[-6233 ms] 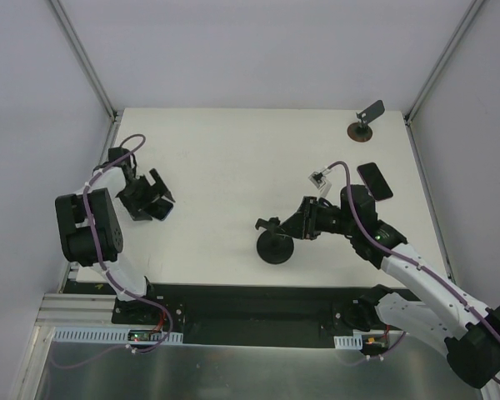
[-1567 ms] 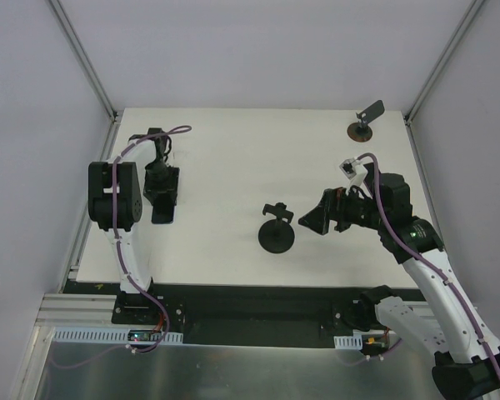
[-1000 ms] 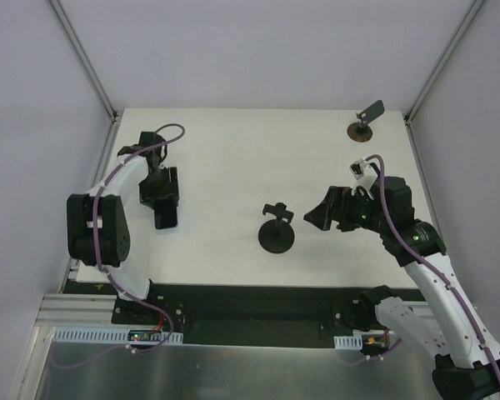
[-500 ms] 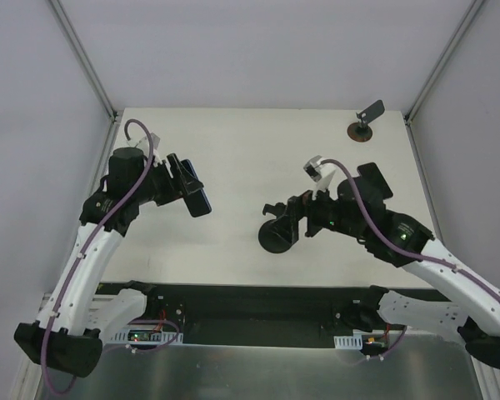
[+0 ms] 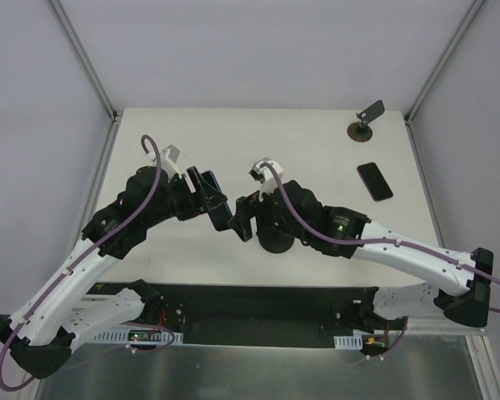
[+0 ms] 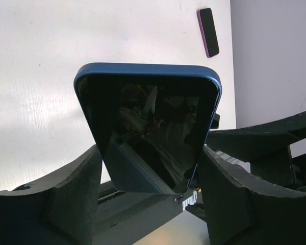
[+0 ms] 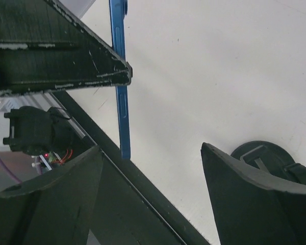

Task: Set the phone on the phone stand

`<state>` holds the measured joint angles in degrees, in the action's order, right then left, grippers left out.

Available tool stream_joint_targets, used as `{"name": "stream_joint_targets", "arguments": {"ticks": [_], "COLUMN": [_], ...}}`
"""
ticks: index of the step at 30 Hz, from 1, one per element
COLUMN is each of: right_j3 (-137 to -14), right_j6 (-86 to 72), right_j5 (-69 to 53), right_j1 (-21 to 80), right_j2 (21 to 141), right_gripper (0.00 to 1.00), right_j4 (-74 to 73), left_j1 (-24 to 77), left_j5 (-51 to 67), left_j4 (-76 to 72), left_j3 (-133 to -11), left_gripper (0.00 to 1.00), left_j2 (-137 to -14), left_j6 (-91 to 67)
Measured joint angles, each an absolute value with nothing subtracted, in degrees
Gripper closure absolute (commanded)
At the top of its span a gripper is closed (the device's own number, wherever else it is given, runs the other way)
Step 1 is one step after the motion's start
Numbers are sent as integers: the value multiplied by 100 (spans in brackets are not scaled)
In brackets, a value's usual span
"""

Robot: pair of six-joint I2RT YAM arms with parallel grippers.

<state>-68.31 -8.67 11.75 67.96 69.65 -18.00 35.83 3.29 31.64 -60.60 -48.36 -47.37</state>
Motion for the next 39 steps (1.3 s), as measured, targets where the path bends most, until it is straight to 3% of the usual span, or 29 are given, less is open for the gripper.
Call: {"name": "stream_joint_targets", "arguments": {"ticks": [9,12,16,20,21,24,26,30,39], "right_j3": [-6976,-7030,-7050,-7048,-7035,-6707,-6329,-5784,-5203], "right_j6": [-1153,-1238,-1317,-1444,-1435,-1337,-1186,-939,-617], "right_j5": [1293,1190,1013,937,930,943,972,1002,1334], "right_j1": [6799,6799,6799,6746,6748,6764,6820,6886,6888], "right_j2": [7516,7688,7769,7732,7673,7363,7050,6576,5833], "right_gripper": [51,67,99,99,99,99,99,99,99], "right_j4": [-1498,-1398,-1297,-1260,-1256,-987,-657,-250,-8], "left_j1": [3833,3868,3905,3894,3894,3898,3905,3907,4370], "left_j5": [-102,-161,-156,-47,-12,202,416,799,937], "left_j4": [3159,3155,3148,3122,3094,2932,2714,2440,2241], "left_j3": [-6060,-6060,-6069,-6141,-6149,-6145,-6136,-6187,-6657], "left_gripper": [100,100,100,57,36,11,1,1,20], "left_j2": [-4969,-4982,-5024,-5092,-5094,-5085,-5087,-5157,-6016], "left_j6": [-5048,-5092,-5166,-5162,-5151,-5092,-5113,-5085,-4901]}}
